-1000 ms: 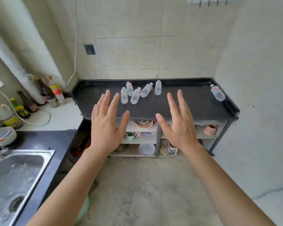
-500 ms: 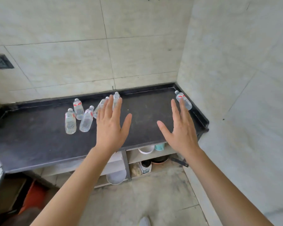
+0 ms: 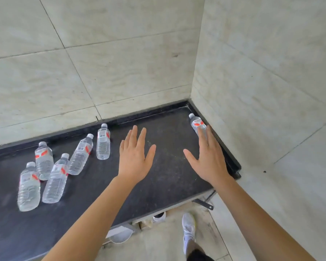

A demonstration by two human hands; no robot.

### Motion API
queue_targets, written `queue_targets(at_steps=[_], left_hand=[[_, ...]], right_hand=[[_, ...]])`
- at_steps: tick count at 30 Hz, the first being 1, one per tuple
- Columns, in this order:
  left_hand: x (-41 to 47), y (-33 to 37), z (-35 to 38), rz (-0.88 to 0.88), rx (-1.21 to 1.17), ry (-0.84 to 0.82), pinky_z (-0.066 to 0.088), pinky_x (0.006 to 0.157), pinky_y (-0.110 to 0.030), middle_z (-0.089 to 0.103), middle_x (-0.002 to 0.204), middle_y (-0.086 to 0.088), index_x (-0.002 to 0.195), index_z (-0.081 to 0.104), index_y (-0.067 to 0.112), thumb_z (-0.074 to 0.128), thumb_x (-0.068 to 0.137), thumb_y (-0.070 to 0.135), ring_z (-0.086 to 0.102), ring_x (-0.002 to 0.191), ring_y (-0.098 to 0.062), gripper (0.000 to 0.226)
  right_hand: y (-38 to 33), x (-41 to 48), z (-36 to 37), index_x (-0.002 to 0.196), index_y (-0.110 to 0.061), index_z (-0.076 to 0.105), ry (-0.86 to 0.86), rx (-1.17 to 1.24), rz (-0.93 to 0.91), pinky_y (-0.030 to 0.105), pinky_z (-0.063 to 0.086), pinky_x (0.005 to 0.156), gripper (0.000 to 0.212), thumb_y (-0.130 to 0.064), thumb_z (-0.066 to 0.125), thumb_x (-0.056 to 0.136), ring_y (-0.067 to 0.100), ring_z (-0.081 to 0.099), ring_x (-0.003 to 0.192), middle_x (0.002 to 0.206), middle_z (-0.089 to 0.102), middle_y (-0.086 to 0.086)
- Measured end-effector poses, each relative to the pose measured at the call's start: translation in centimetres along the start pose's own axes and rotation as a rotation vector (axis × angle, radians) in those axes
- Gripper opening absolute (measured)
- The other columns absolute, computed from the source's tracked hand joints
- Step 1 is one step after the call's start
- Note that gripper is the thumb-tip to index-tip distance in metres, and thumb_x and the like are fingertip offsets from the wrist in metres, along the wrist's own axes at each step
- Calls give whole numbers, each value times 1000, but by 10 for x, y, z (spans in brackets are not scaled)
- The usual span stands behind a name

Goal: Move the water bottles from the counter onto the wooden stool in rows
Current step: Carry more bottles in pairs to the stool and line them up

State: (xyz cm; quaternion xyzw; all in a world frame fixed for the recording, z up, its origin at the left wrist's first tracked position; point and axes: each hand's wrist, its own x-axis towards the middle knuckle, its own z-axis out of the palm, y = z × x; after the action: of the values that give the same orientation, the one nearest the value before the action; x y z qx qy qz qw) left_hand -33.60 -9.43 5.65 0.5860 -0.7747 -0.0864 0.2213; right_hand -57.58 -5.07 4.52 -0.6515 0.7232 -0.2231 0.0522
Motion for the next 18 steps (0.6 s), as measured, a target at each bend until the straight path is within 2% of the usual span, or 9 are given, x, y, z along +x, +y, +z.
queue_targets(at_steps=[5,8,11,13,16,18], left_hand=[[56,-13,77,-195,79,-247,14,123,-49,6,167,-9,159,16,20,34,103,52,6,154,-27,67],[84,-28,120,-282,163,-440,12,123,-46,1,167,-8,160,12,22,30,103,53,2,154,-26,66],[100,-46,159,-402,206,-630,17,122,-46,1,167,-10,159,11,22,28,104,54,2,154,-28,67],[101,-53,179,-474,222,-719,19,121,-47,1,167,-10,159,11,21,28,103,55,2,154,-28,67],[97,-59,197,-506,212,-791,19,121,-46,0,167,-8,159,12,22,30,103,55,2,154,-28,67],[95,-68,204,-511,204,-812,20,121,-46,0,167,-7,159,14,23,31,103,55,3,154,-27,67]], right_hand=[[57,83,64,161,-17,5,-320,-88,143,45,22,123,88,-56,52,98,33,5,155,168,1,14],[90,132,96,160,-16,9,-479,-135,212,48,22,123,85,-55,51,98,35,10,154,167,9,16],[117,173,125,159,-18,12,-441,-111,234,49,25,122,82,-54,53,97,36,17,153,166,15,16],[128,191,141,158,-17,17,-398,-113,281,49,33,119,83,-51,58,95,37,26,149,164,22,18],[139,208,159,155,-11,22,-384,-217,379,48,43,109,87,-52,64,91,38,44,134,149,40,21],[144,217,166,154,-12,22,-375,-293,391,48,43,104,93,-56,67,86,39,47,126,140,43,23]])
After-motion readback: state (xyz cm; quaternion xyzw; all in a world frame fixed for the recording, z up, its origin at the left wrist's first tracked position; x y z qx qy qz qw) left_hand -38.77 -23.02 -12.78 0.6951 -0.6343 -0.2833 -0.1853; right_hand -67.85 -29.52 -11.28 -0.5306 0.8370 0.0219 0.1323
